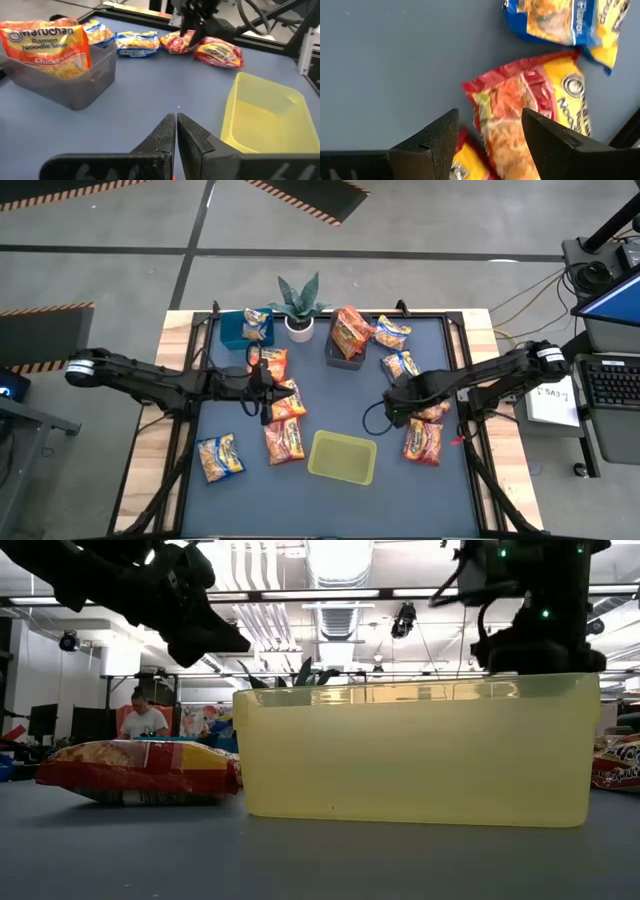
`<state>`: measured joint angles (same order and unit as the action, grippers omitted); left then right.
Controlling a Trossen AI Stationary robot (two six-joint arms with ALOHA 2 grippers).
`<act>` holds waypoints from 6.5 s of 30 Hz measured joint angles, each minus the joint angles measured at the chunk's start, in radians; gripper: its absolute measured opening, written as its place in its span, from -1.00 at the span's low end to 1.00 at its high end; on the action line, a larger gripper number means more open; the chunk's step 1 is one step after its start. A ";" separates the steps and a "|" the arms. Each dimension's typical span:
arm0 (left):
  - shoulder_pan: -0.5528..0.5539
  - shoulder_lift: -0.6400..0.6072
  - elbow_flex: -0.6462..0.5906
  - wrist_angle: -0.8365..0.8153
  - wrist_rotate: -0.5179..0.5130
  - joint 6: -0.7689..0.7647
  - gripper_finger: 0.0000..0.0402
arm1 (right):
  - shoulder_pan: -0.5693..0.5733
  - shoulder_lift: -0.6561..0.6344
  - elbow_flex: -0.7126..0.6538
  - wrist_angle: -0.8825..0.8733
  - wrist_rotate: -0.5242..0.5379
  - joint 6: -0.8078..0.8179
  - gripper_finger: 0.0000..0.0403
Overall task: Sort Maruchan noodles
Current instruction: Put the red bag into the yellow bin
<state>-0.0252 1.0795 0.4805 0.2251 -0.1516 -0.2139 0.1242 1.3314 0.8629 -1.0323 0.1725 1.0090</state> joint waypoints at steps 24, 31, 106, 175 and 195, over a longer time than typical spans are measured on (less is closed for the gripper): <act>0.001 0.033 0.000 0.076 -0.022 0.021 -1.00 | 0.016 0.226 0.014 -0.008 0.103 -0.105 -0.91; 0.001 0.033 0.000 0.111 -0.022 0.014 -1.00 | 0.016 0.114 0.014 0.002 0.116 -0.103 -0.93; 0.023 0.802 0.410 0.350 0.086 0.078 -1.00 | 0.022 -0.318 -0.368 0.760 0.029 0.193 -0.02; 0.100 0.986 0.409 0.420 0.108 0.062 -1.00 | -0.038 0.066 -0.456 1.525 0.127 0.141 0.59; 0.099 0.974 0.407 0.423 0.108 0.039 -1.00 | -0.066 0.110 -0.421 1.538 0.116 0.072 -0.12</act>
<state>0.0742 2.0539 0.8872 0.6478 -0.0433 -0.1745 0.0578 1.4416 0.4423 0.5061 0.2890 1.0805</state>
